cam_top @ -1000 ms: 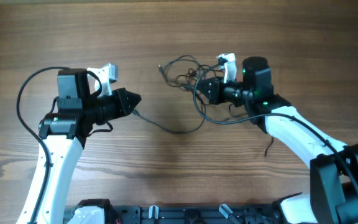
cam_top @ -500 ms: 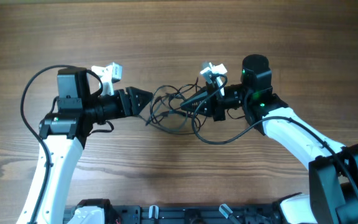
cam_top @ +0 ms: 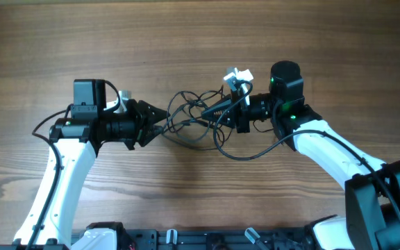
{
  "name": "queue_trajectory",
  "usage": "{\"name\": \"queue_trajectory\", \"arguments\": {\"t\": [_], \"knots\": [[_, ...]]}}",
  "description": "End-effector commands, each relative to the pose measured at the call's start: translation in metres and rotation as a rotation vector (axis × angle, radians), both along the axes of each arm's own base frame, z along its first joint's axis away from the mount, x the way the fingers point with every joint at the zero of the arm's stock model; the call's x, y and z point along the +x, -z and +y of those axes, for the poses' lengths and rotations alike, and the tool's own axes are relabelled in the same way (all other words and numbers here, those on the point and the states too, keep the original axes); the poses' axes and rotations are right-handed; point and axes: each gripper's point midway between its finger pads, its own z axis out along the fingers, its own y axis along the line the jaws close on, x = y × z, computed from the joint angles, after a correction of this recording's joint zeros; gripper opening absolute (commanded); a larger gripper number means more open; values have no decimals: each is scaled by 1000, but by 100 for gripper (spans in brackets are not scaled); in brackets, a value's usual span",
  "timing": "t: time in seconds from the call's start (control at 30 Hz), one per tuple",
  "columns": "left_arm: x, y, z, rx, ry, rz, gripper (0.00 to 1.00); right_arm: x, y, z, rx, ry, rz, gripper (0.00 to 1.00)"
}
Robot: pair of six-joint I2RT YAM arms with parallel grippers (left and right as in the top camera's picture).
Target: Untangle cables
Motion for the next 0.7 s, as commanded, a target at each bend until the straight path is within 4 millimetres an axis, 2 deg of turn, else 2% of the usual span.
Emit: {"name": "queue_trajectory", "arguments": {"t": [0.0,0.07,0.2,0.3,0.43,0.63,0.67], "knots": [[3,-11,-7,-96,-33,49,46,2,-6,0,4,7,-16,4],[-1,-19,-14,-153,1,47,53,7,-3,0,-11,41,-14,4],[-3,-20,-15,-161,5,54,52,9,0,0,-22,55,-2,4],[-11,-16,-14,-157,4,103,58,19,4,-1,-45,116,-10,4],[-10,-16,-14,-157,4,99,63,31,8,-2,-69,178,-27,4],[7,-25,-14,-156,7,-10,45,21,6,2,-56,131,-14,4],[8,-25,-14,-155,7,-14,32,21,6,2,-56,131,-13,5]]}}
